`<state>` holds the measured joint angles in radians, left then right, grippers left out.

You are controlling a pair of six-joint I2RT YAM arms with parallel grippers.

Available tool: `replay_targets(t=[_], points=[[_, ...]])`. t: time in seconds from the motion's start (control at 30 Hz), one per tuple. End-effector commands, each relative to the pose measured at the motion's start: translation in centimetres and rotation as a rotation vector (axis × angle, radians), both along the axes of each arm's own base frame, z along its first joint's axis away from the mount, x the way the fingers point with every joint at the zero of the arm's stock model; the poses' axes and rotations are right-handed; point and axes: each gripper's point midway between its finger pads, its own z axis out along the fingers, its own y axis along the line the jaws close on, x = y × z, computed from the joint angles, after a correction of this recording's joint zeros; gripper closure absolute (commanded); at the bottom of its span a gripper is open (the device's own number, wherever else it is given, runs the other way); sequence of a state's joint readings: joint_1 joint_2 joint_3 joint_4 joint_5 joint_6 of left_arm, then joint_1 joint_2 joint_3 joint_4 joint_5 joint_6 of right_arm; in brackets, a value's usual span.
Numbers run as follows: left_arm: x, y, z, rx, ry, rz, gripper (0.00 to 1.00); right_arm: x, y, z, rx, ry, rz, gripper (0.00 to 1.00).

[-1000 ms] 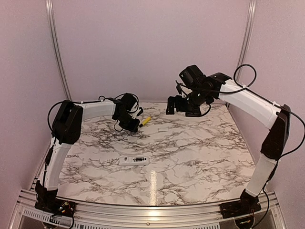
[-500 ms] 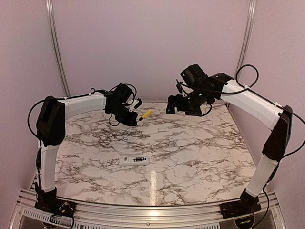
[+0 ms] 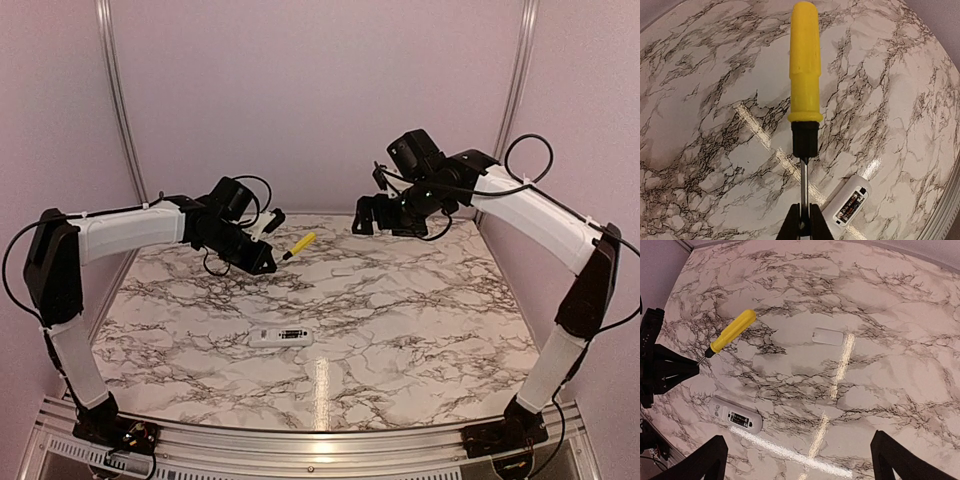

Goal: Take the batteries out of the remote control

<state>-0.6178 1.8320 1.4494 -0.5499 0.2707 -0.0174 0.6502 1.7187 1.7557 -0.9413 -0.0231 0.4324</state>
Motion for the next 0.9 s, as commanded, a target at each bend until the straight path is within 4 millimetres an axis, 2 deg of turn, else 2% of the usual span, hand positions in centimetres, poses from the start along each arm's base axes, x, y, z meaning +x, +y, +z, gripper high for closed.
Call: replay_targets(t=[0.0,0.33,0.43,0.6,0.7,0.87], points=[[-1.4,-0.7,2.9,-0.079,-0.098,-0.078,1.0,-0.6,-0.1,1.4,0.023,-0.019,0.041,0.02],[-5.3,0.9,4.1,-0.118,-0.237,-0.17,1.0,-0.9,1.1,1.9,0.07,-0.008,0.096,0.02],[-5.0,2.4,4.3,-0.085,-0.326,-0.129,1.0,-1.0,1.0,1.8,0.07,-0.005,0.096,0.02],[-5.4,3.1,3.1,-0.044,-0.282,-0.117,1.0,-1.4,0.8,1.3,0.068,0.003,0.098,0.02],[-4.7,3.9,2.9,-0.029,-0.316,-0.053,1.0,-1.5,0.8,1.2,0.066,0.006,0.096,0.02],[-4.9,3.3,4.2,-0.076,-0.328,-0.073,1.0,-1.4,1.0,1.2,0.079,0.006,0.098,0.02]])
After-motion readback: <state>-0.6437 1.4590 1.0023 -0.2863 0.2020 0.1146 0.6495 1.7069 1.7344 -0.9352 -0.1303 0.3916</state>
